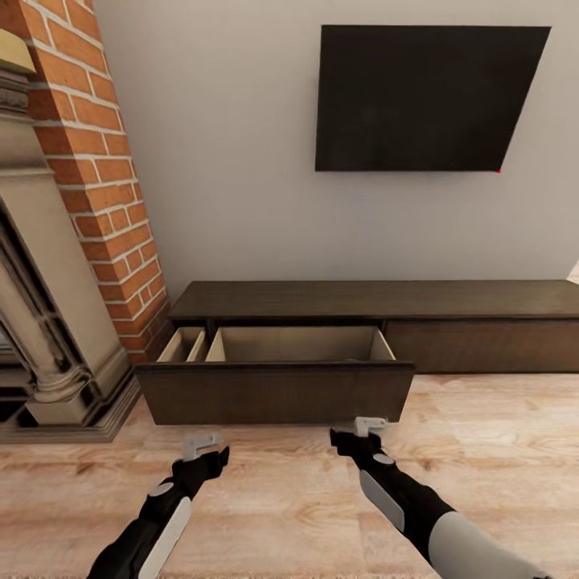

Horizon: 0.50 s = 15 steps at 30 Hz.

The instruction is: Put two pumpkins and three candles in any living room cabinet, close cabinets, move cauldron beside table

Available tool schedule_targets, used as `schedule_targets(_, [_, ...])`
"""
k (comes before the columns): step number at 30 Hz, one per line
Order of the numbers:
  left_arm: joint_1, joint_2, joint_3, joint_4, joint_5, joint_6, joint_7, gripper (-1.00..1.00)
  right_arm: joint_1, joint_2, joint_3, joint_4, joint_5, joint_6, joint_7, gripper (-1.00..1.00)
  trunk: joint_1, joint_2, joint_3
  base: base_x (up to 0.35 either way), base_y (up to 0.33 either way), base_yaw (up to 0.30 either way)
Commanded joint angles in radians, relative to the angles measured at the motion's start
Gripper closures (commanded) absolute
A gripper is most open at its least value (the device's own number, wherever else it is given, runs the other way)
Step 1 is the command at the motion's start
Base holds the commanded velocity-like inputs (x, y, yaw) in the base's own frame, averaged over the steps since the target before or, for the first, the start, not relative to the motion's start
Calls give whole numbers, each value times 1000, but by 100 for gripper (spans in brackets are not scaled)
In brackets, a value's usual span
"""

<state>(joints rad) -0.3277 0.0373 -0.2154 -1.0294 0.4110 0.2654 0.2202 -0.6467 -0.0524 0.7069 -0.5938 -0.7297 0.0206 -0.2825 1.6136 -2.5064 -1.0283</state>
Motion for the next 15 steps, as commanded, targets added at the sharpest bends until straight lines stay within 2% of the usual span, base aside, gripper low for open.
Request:
schedule_targets(1, [-1,1,-6,2,9,-5,10,-100,13,-1,17,-2,-6,-34,-11,-100,0,-1,-5,0,0,0])
schedule_targets(6, [-1,1,-9,7,7,-17,10,-100,40,-1,30,3,-6,-110,-13,-100,2,-2,-24,0,0,0])
schedule_targets(9, [-1,0,-13,8,8,-18,10,-100,43,-1,33,2,-2,-135,-13,-100,4,-3,-36,0,0,0])
schedule_targets(12, [-1,1,-15,8,6,-18,10,-100,44,0,34,2,-2,-205,-7,-100,5,-3,-47,0,0,0])
schedule_targets(15, [-1,1,-16,6,5,-18,10,-100,44,0,35,1,-1,-228,-2,-100,6,-4,-59,0,0,0])
